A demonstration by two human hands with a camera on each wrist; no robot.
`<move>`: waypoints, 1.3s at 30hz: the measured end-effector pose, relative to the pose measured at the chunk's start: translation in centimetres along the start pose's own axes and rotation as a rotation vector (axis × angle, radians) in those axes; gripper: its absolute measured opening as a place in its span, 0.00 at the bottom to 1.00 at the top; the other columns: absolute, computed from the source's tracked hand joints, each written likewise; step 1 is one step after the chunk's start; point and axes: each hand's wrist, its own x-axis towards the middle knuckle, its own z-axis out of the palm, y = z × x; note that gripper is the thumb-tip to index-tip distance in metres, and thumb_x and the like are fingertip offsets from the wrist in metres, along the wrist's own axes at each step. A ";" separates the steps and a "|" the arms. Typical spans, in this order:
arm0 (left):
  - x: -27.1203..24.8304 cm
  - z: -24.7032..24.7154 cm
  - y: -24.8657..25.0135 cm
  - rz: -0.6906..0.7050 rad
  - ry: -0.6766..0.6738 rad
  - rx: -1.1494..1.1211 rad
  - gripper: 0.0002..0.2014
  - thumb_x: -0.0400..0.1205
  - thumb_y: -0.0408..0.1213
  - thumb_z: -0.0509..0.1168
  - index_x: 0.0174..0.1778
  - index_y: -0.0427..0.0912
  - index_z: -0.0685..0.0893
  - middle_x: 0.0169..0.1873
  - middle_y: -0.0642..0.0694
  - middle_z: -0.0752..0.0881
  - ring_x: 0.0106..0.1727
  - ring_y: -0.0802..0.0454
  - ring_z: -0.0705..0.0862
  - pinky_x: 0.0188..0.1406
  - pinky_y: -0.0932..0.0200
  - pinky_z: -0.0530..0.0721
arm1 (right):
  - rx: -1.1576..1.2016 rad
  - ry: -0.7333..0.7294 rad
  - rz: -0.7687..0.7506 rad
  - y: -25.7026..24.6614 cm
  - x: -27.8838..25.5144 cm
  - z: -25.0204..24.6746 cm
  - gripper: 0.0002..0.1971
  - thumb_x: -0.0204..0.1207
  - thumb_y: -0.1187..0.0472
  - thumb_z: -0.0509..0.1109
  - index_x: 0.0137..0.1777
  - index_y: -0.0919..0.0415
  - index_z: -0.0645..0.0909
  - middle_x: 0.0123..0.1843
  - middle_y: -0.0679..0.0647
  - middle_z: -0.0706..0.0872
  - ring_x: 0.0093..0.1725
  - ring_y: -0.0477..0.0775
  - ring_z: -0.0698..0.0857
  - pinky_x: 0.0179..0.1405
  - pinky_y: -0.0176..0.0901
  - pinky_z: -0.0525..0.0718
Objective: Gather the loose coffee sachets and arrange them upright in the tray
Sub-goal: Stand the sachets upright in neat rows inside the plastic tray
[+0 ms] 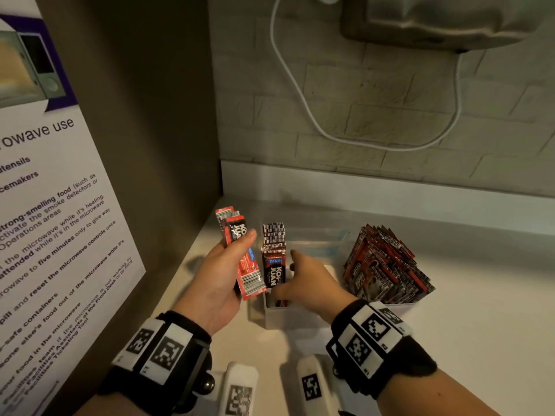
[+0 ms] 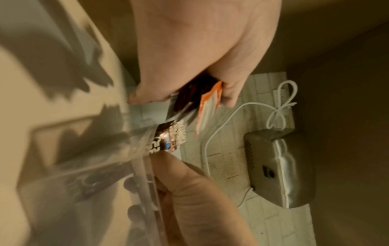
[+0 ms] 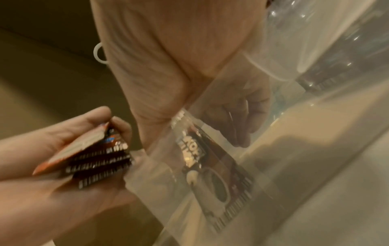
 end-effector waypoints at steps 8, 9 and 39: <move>-0.7 -0.8 1.4 0.117 0.135 -0.028 0.04 0.82 0.41 0.66 0.47 0.46 0.79 0.36 0.49 0.83 0.43 0.52 0.84 0.47 0.44 0.86 | 0.494 0.266 -0.143 -2.5 -3.0 -4.1 0.23 0.73 0.68 0.71 0.68 0.56 0.78 0.56 0.50 0.86 0.50 0.44 0.84 0.46 0.33 0.83; -0.8 -0.7 1.3 0.108 0.115 -0.030 0.04 0.82 0.42 0.66 0.48 0.47 0.79 0.36 0.49 0.83 0.42 0.52 0.84 0.43 0.45 0.86 | 0.553 0.257 -0.175 -2.8 -3.4 -4.3 0.17 0.74 0.70 0.71 0.61 0.56 0.82 0.50 0.50 0.87 0.44 0.41 0.84 0.40 0.29 0.81; -2.2 0.1 0.7 0.005 -0.363 -0.010 0.07 0.66 0.31 0.73 0.30 0.49 0.85 0.43 0.36 0.86 0.33 0.49 0.85 0.20 0.61 0.76 | 1.271 0.008 -0.343 -4.1 -4.6 -5.0 0.09 0.83 0.68 0.57 0.55 0.62 0.77 0.36 0.59 0.80 0.28 0.50 0.74 0.21 0.37 0.73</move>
